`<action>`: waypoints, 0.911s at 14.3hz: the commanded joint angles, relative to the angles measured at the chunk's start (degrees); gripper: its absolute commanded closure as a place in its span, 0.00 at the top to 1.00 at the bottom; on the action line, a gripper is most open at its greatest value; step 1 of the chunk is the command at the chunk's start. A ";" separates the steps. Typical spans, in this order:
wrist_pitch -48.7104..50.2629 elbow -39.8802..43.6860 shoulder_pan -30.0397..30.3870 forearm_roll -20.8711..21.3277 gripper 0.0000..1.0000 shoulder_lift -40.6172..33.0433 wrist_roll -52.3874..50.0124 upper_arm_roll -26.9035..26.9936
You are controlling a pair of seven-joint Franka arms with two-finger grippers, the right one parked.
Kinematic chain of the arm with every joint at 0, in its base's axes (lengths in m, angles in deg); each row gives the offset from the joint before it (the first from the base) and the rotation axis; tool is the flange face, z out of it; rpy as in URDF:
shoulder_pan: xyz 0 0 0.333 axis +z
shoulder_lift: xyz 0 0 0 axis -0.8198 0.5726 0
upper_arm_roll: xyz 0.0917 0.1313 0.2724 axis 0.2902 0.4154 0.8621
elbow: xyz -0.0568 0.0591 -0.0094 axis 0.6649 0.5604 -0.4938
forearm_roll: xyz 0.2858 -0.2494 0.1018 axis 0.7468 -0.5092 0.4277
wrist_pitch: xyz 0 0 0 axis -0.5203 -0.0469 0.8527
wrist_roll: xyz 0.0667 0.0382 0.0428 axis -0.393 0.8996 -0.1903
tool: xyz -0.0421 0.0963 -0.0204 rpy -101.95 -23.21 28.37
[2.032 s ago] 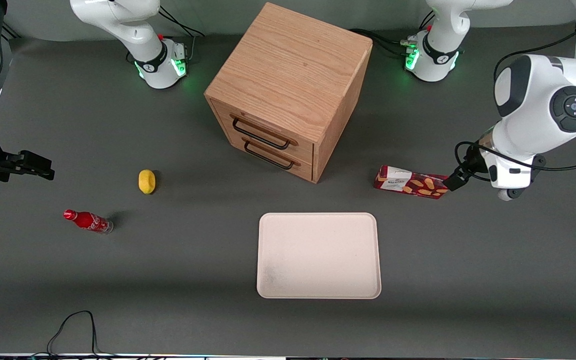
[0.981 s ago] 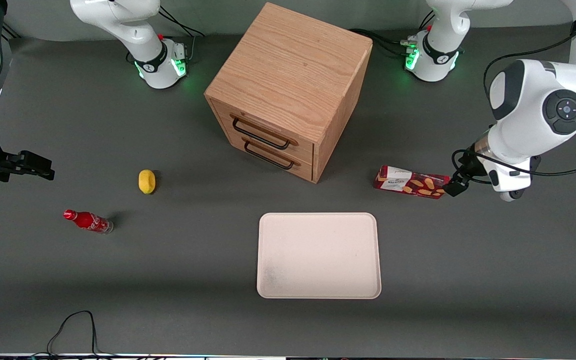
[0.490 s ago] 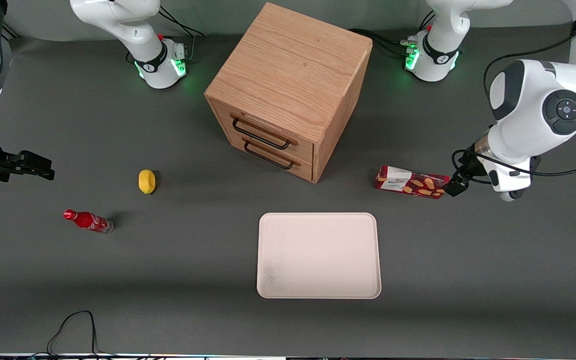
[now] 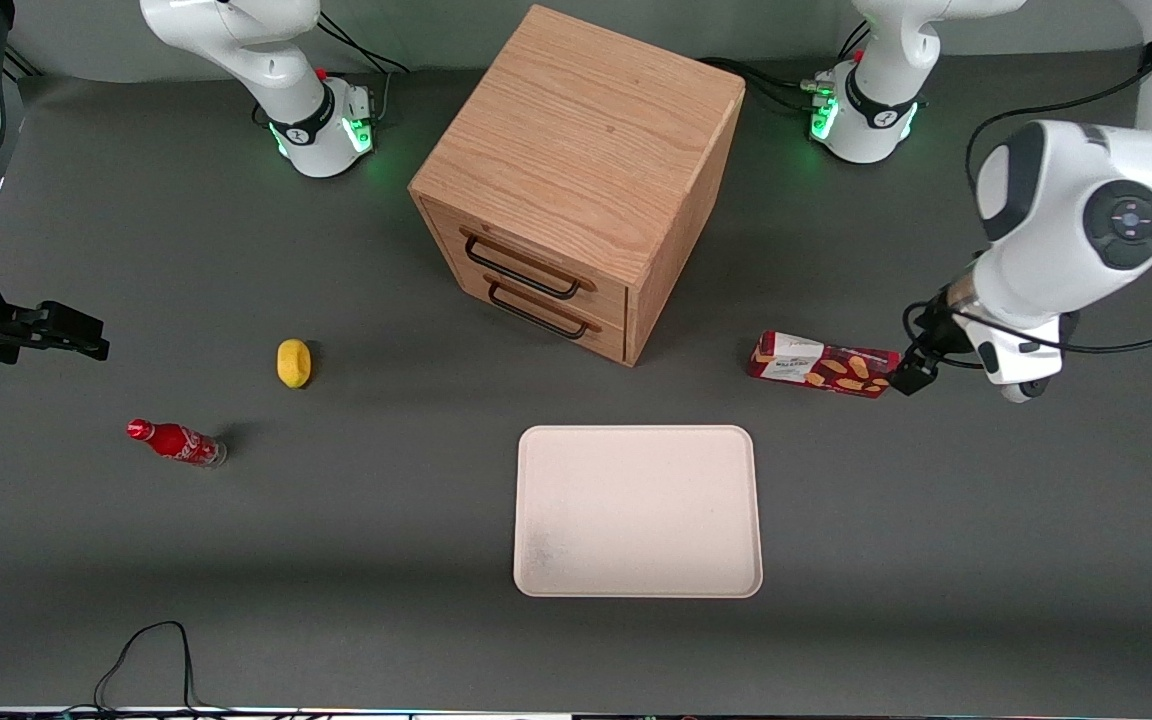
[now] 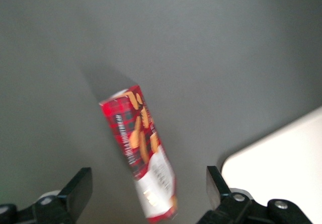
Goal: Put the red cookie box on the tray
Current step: 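Close the left gripper on the box end and lift it upright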
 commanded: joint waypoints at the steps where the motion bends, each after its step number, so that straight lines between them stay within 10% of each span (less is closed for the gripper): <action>1: -6.83 -1.29 -3.40 2.30 1.00 8.56 -12.51 -0.26; 13: -6.74 -2.08 -3.75 2.65 0.91 10.66 -12.51 -0.26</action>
